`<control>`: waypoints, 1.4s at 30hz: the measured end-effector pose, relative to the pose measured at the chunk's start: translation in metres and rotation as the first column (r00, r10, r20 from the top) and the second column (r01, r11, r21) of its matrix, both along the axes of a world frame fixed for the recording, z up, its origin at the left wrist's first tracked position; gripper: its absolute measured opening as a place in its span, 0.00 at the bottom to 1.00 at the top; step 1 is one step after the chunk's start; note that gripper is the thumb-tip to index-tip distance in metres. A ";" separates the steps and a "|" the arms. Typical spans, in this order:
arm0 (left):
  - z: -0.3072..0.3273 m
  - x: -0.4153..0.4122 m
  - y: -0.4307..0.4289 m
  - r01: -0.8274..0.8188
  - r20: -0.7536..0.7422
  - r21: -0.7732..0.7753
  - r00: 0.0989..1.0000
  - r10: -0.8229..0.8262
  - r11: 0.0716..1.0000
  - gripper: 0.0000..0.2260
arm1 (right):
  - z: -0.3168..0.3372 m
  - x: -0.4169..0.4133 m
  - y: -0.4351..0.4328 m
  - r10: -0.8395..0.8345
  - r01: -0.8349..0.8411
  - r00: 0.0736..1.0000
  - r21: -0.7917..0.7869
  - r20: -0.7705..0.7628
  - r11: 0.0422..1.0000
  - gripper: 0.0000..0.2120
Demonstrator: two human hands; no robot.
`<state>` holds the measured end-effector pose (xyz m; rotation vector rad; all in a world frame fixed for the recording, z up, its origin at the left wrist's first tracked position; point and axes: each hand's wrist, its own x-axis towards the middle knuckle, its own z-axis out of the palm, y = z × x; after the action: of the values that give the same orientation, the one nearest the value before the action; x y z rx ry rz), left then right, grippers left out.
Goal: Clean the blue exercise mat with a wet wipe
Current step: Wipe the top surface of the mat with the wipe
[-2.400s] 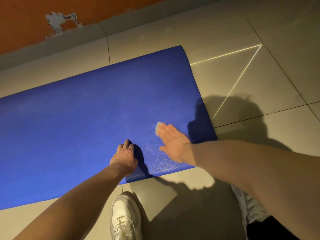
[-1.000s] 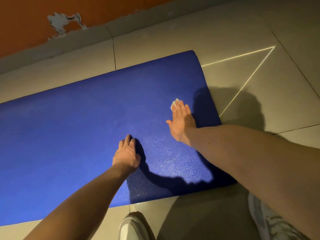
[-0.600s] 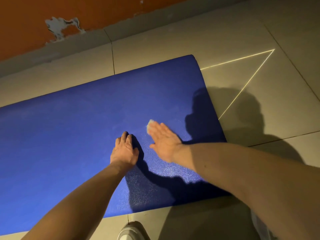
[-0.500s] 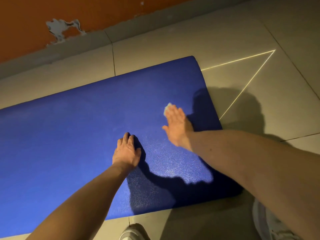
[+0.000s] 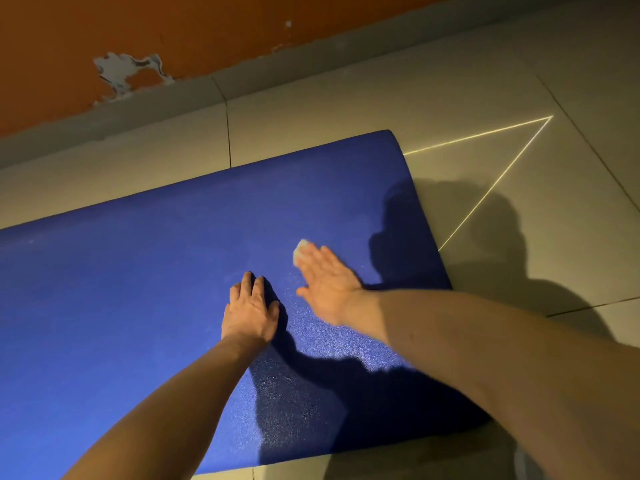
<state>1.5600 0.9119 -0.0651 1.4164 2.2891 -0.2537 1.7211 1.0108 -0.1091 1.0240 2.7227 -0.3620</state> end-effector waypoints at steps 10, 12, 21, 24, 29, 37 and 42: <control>0.018 0.003 -0.008 -0.017 0.083 0.057 0.996 0.013 0.998 0.31 | 0.048 0.023 0.062 -0.293 0.255 0.942 -0.220 -0.161 0.942 0.32; 0.023 0.012 -0.009 -0.062 0.168 0.126 0.985 0.040 0.990 0.30 | 0.064 0.030 0.036 -0.391 0.211 0.873 -0.497 -0.292 0.842 0.25; 0.122 0.072 -0.008 -0.459 0.743 0.082 0.619 0.253 0.885 0.18 | 0.149 0.050 0.001 -0.517 0.129 0.819 -0.799 -0.248 0.587 0.12; 0.173 0.083 -0.008 -0.415 0.736 0.174 0.657 0.162 0.893 0.04 | 0.198 0.056 0.000 -0.504 0.085 0.814 -0.799 -0.289 0.595 0.09; 0.248 0.101 -0.011 -0.362 0.456 0.292 0.866 0.204 0.885 0.10 | 0.264 0.079 -0.003 -0.556 0.260 0.807 -0.726 -0.197 0.636 0.11; 0.321 0.135 -0.018 -0.137 0.265 0.447 0.964 0.015 0.884 0.16 | 0.341 0.105 -0.025 -0.858 0.133 0.501 -0.969 -0.113 0.206 0.10; 0.316 0.140 -0.027 -0.049 0.226 0.437 0.972 -0.057 0.898 0.17 | 0.349 0.106 -0.040 -0.854 0.017 0.509 -0.991 -0.104 0.131 0.12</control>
<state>1.6998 0.8846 0.2504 1.5617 2.2273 0.4418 1.8275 0.9711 0.2402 1.4575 1.5582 -2.6079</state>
